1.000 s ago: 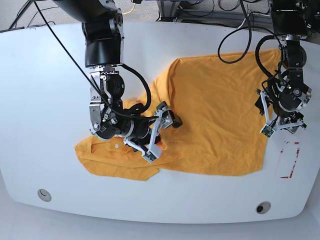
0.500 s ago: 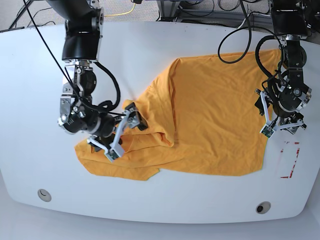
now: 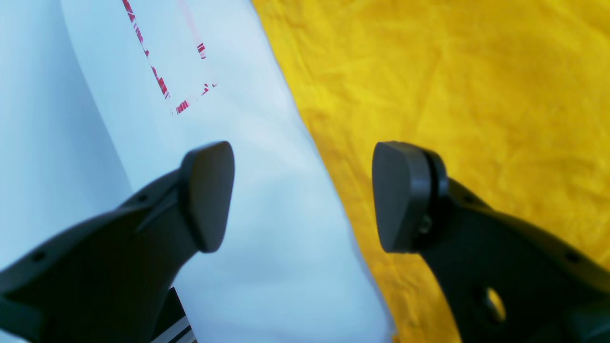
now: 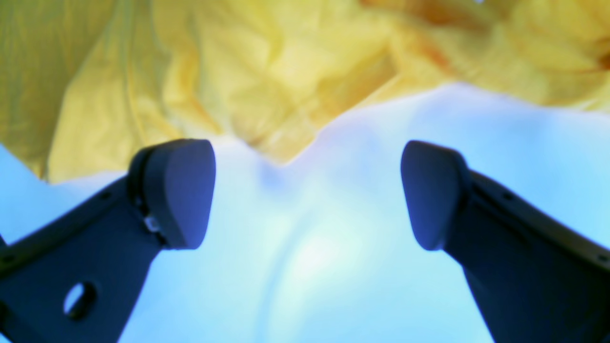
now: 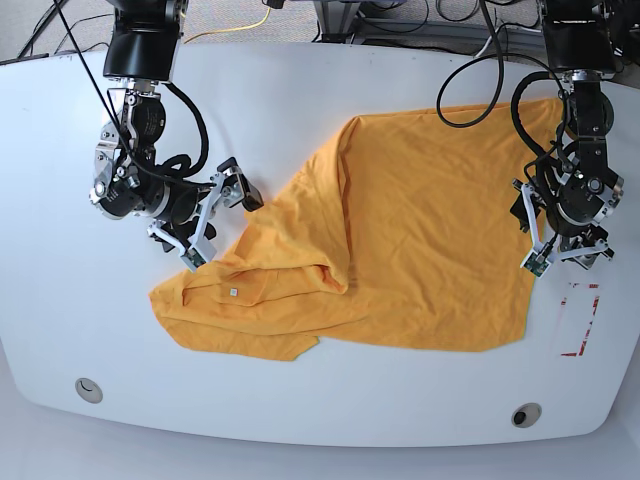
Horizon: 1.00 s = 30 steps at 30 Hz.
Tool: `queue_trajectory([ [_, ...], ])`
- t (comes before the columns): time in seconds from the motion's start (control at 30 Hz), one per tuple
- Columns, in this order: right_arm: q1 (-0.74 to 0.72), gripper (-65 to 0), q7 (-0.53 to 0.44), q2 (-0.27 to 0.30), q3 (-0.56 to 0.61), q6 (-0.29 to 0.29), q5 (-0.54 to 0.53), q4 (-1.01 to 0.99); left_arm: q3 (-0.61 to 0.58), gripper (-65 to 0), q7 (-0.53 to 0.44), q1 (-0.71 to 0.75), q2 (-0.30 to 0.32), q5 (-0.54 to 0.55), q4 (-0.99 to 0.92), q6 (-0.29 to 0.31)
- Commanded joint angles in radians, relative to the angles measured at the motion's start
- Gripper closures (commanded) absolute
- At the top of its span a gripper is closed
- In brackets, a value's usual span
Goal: Layout the t-shirt on the table in an organized manner, then fold the t-shirt properly
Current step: 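Reposition the right gripper over the bunched shirt fabric and grasp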
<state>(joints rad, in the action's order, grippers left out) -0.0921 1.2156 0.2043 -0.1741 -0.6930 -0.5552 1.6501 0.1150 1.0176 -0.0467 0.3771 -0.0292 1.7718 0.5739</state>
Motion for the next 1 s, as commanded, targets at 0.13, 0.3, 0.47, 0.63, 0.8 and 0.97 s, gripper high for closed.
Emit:
queue_trajectory([
  [0.13,-0.004,-58.3,-0.026,-0.033,-0.003,-0.005,-0.016,0.003,0.005,-42.8,-0.01,-0.015,0.013,-0.002,0.017,-0.004],
  [0.3,-0.004,-58.3,-0.073,-0.033,-0.003,-0.005,-0.022,-0.069,0.005,-42.8,-0.01,-0.015,0.013,-0.004,0.017,-0.004],
  [0.47,-0.007,-58.3,-0.127,-0.033,0.0,-0.005,-0.022,-0.132,0.005,-42.8,-0.01,-0.014,0.013,-0.004,0.017,-0.004],
  [0.63,-0.007,-58.2,-0.13,-0.033,0.002,-0.005,-0.022,-0.135,0.005,-42.8,-0.01,-0.012,0.013,-0.004,0.017,-0.004],
  [0.8,-0.008,-52.0,-0.13,-0.035,0.002,-0.005,-0.022,-0.135,0.005,-42.8,-0.01,-0.012,0.013,-0.004,0.017,-0.004],
  [0.97,-0.021,-42.8,-0.13,-0.045,0.002,-0.005,-0.022,-0.135,0.005,-42.8,-0.01,-0.012,0.013,-0.002,0.017,-0.004],
])
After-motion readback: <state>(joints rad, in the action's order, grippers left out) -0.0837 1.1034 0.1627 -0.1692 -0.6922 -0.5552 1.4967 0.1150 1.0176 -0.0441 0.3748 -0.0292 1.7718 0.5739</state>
